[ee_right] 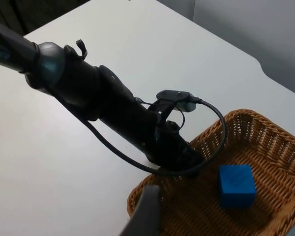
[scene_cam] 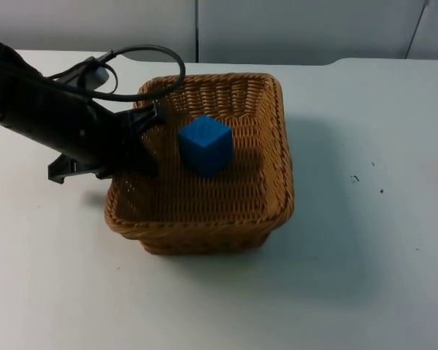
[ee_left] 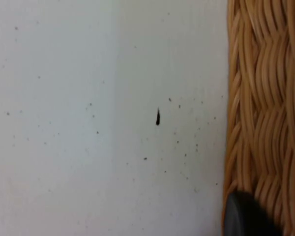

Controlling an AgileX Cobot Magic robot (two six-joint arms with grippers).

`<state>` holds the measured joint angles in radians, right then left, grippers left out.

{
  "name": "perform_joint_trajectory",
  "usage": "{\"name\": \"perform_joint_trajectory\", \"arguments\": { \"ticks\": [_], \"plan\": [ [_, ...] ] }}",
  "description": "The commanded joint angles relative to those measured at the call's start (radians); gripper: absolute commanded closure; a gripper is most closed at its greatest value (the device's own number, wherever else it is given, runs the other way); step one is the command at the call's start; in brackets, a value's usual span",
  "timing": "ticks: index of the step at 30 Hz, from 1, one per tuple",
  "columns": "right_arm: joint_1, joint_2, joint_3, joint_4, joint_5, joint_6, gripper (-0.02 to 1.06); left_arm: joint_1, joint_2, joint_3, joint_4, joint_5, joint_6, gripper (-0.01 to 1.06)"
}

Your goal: Pick up the basket with the left hand and place the blue cube into the basket with the right hand.

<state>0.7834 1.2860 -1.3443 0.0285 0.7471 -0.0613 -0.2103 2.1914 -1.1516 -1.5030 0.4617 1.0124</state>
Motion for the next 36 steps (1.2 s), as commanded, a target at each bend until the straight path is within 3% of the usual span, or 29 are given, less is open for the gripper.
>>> {"name": "perform_joint_trajectory", "arguments": {
  "ticks": [1,8,11,12,15,16,20,25,36],
  "plan": [
    [0.005,-0.008,0.003,0.000,0.003,0.002,0.23,-0.006,0.010,-0.003,-0.015,-0.048,0.034,1.05],
    [0.005,-0.008,0.003,-0.004,0.003,0.002,0.23,-0.006,0.007,-0.003,-0.015,-0.036,0.053,1.01],
    [0.005,-0.008,0.003,-0.004,0.003,0.002,0.23,-0.006,-0.004,-0.003,-0.020,-0.041,0.058,0.85],
    [0.005,-0.008,0.003,-0.004,0.003,0.002,0.23,-0.006,-0.004,-0.003,-0.020,-0.041,0.058,0.85],
    [0.005,-0.008,0.003,-0.004,0.003,0.002,0.23,-0.006,-0.020,-0.003,-0.041,-0.048,0.058,0.59],
    [0.005,-0.008,0.003,-0.004,0.003,0.002,0.23,-0.006,-0.020,-0.003,-0.041,-0.048,0.058,0.59],
    [0.005,-0.008,0.003,-0.004,0.003,0.002,0.23,-0.006,-0.021,-0.003,-0.069,-0.036,0.058,0.41],
    [0.005,-0.008,0.003,-0.010,0.005,0.002,0.23,-0.006,-0.030,-0.003,-0.112,0.014,0.058,0.40],
    [0.005,-0.008,0.003,-0.021,0.005,0.002,0.23,-0.002,-0.188,-0.003,-0.061,0.007,0.062,0.40]
  ]
}}
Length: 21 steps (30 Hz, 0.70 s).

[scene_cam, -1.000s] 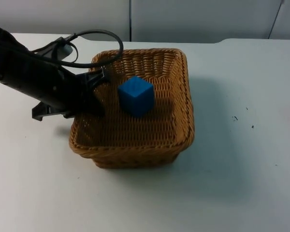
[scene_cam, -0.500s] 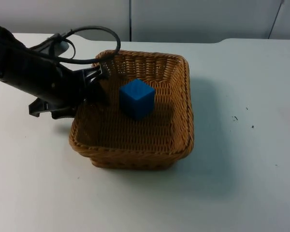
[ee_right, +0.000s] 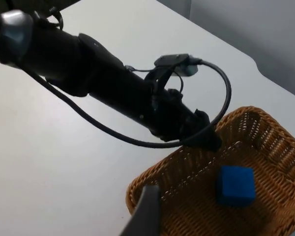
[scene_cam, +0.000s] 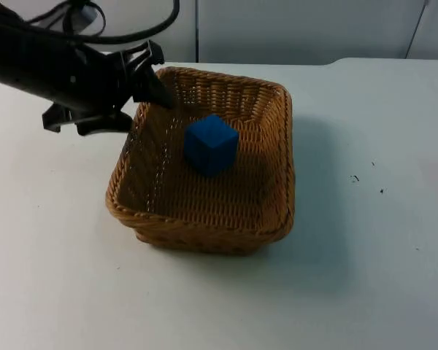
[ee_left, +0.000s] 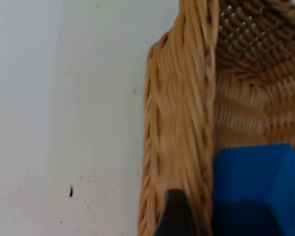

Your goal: Pick up the basket with the left hand and place the blue cube into the basket with the right hand.

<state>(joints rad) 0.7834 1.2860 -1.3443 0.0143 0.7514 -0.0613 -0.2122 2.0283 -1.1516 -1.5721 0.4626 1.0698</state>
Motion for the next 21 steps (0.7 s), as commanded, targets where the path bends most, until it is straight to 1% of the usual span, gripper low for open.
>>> {"name": "perform_joint_trajectory", "arguments": {
  "ticks": [1,3,5,6,9,10,11,12,15,16,17,20,21],
  "plan": [
    [0.005,-0.008,0.003,-0.007,0.001,0.002,0.23,-0.001,-0.052,-0.003,0.031,0.006,0.005,0.40],
    [0.005,-0.008,0.003,-0.007,0.001,0.002,0.23,-0.001,-0.107,-0.001,0.105,0.006,-0.008,0.40],
    [0.005,-0.008,0.003,-0.029,-0.001,0.002,0.23,-0.001,-0.168,-0.001,0.155,-0.007,-0.011,0.40],
    [0.005,-0.008,0.003,-0.029,-0.001,0.002,0.23,-0.001,-0.168,-0.001,0.155,-0.007,-0.011,0.40],
    [0.005,-0.008,0.003,-0.037,-0.006,0.002,0.23,-0.001,-0.233,-0.001,0.209,-0.070,-0.023,0.40],
    [0.005,-0.008,0.003,-0.037,-0.006,0.002,0.23,-0.001,-0.257,-0.001,0.233,-0.067,-0.057,0.40],
    [0.005,-0.008,0.003,-0.037,-0.006,0.002,0.23,-0.001,-0.257,-0.001,0.233,-0.067,-0.057,0.40],
    [0.005,-0.008,0.003,-0.037,-0.006,0.002,0.23,-0.001,-0.266,-0.001,0.245,-0.064,-0.065,0.40],
    [0.005,-0.023,0.003,-0.044,-0.007,0.002,0.23,-0.001,-0.347,-0.001,0.326,-0.003,-0.086,0.40],
    [0.005,-0.023,0.003,-0.044,-0.007,0.002,0.23,-0.001,-0.347,-0.001,0.326,-0.003,-0.086,0.40],
    [0.005,-0.031,0.003,-0.046,-0.007,0.002,0.23,-0.001,-0.379,-0.001,0.367,0.014,-0.091,0.40],
    [0.005,-0.066,0.003,-0.082,-0.007,0.005,0.23,-0.001,-0.479,-0.001,0.499,0.063,-0.177,0.40],
    [0.005,-0.066,0.003,-0.082,-0.007,0.005,0.23,-0.001,-0.479,-0.001,0.499,0.063,-0.177,0.40]
  ]
}}
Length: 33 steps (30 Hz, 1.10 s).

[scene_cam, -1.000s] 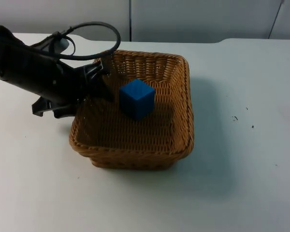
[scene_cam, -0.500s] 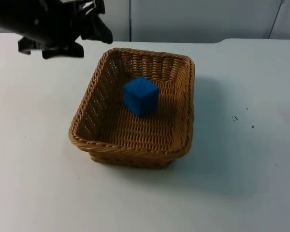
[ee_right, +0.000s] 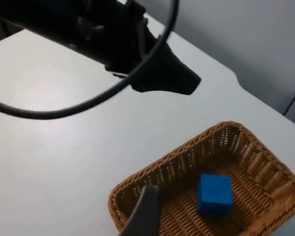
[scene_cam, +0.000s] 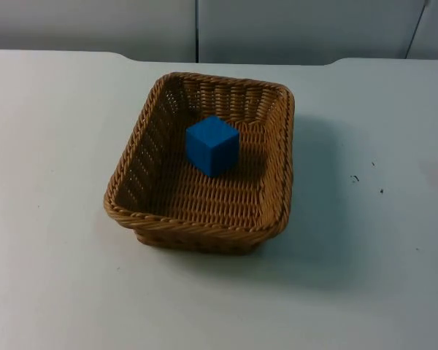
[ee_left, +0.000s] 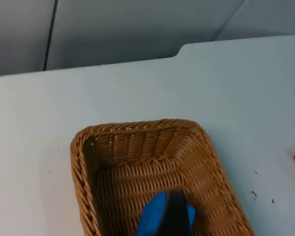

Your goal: Pick up the basket with the left hand and place the blue cube into the basket with the right hand.

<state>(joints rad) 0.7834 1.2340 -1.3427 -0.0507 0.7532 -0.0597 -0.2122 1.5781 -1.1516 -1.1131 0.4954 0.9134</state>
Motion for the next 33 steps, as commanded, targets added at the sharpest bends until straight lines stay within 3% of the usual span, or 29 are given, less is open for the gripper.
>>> {"name": "perform_joint_trajectory", "arguments": {
  "ticks": [1,7,20,33],
  "plan": [
    [0.005,-0.025,0.002,-0.028,-0.009,0.009,0.23,-0.001,-0.066,-0.001,0.081,0.044,-0.049,0.40],
    [0.005,-0.060,0.002,-0.030,-0.007,0.020,0.23,-0.001,-0.265,0.012,0.315,0.161,-0.220,0.40],
    [0.005,-0.075,0.042,-0.030,-0.016,0.015,0.23,-0.001,-0.704,0.270,0.371,0.165,-0.241,0.40],
    [0.005,-0.175,0.513,0.021,-0.334,0.015,0.23,-0.001,-1.033,0.610,0.376,0.145,-0.241,0.40]
  ]
}}
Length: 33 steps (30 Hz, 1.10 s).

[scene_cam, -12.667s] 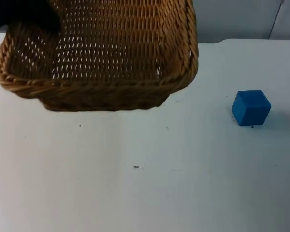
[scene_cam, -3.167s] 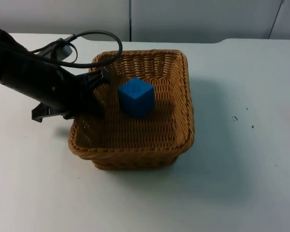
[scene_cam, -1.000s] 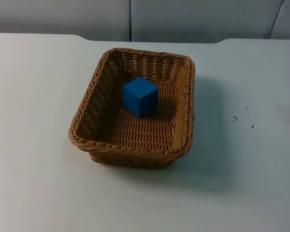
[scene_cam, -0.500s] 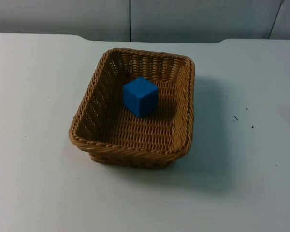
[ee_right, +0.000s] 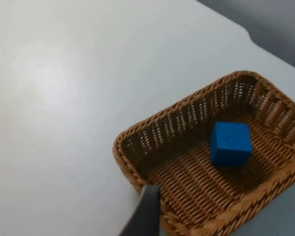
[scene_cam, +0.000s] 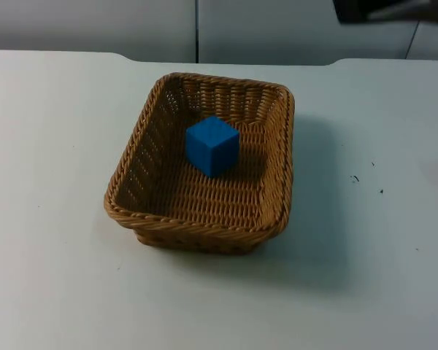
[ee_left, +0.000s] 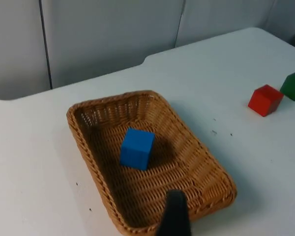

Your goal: Pick up the basket with the left hand and place the blue cube into the basket with the right hand.

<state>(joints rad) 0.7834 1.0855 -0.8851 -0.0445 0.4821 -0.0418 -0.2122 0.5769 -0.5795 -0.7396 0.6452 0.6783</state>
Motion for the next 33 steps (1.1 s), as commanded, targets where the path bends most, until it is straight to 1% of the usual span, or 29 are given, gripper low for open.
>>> {"name": "perform_joint_trajectory", "arguments": {
  "ticks": [1,3,5,6,10,11,12,13,14,15,16,19,20,23,24,25,28,31,33],
  "plan": [
    [0.005,-0.026,0.055,0.015,-0.063,-0.002,0.23,-0.001,-0.032,0.038,0.002,-0.005,-0.005,0.40],
    [0.005,-0.065,0.118,0.017,-0.081,-0.002,0.23,-0.001,-0.073,0.084,0.002,-0.002,-0.009,0.40],
    [0.005,-0.126,0.186,0.019,-0.085,-0.002,0.23,-0.001,-0.121,0.116,0.021,0.017,-0.047,0.40],
    [0.005,-0.126,0.186,0.019,-0.085,-0.002,0.23,-0.001,-0.121,0.116,0.021,0.017,-0.047,0.40],
    [0.005,-0.275,0.284,0.036,-0.067,-0.002,0.23,-0.001,-0.207,0.118,0.105,0.064,-0.132,0.40],
    [0.005,-0.275,0.284,0.036,-0.067,-0.002,0.23,-0.001,-0.207,0.118,0.105,0.064,-0.132,0.40],
    [0.005,-0.317,0.308,0.044,-0.061,-0.002,0.23,-0.001,-0.228,0.118,0.122,0.069,-0.161,0.40],
    [0.005,-0.364,0.330,0.050,-0.046,-0.002,0.23,-0.001,-0.267,0.118,0.131,0.083,-0.184,0.40],
    [0.005,-0.428,0.353,0.050,-0.008,-0.002,0.23,-0.001,-0.295,0.118,0.133,0.093,-0.196,0.40],
    [0.005,-0.428,0.353,0.050,-0.008,-0.002,0.23,-0.001,-0.295,0.118,0.133,0.093,-0.196,0.40],
    [0.005,-0.476,0.367,0.053,0.016,-0.002,0.23,-0.001,-0.318,0.118,0.137,0.104,-0.215,0.40],
    [0.005,-0.607,0.385,0.060,0.113,0.002,0.23,-0.001,-0.398,0.114,0.174,0.131,-0.310,0.40],
    [0.005,-0.607,0.385,0.060,0.113,0.002,0.23,-0.001,-0.398,0.114,0.174,0.131,-0.310,0.40],
    [0.005,-0.722,0.385,0.075,0.217,0.002,0.23,-0.001,-0.462,0.114,0.200,0.147,-0.374,0.40],
    [0.005,-0.776,0.385,0.075,0.268,0.002,0.23,-0.001,-0.488,0.114,0.222,0.162,-0.411,0.40],
    [0.005,-0.776,0.385,0.075,0.268,0.002,0.23,-0.001,-0.488,0.114,0.222,0.162,-0.411,0.40],
    [0.005,-0.865,0.385,0.077,0.380,0.010,0.23,-0.001,-0.526,0.112,0.247,0.213,-0.461,0.40],
    [0.005,-0.919,0.382,0.096,0.388,0.015,0.23,-0.001,-0.544,0.101,0.254,0.234,-0.477,0.40],
    [0.005,-0.971,0.382,0.101,0.388,0.015,0.23,-0.001,-0.555,0.069,0.270,0.259,-0.478,0.40]
  ]
}}
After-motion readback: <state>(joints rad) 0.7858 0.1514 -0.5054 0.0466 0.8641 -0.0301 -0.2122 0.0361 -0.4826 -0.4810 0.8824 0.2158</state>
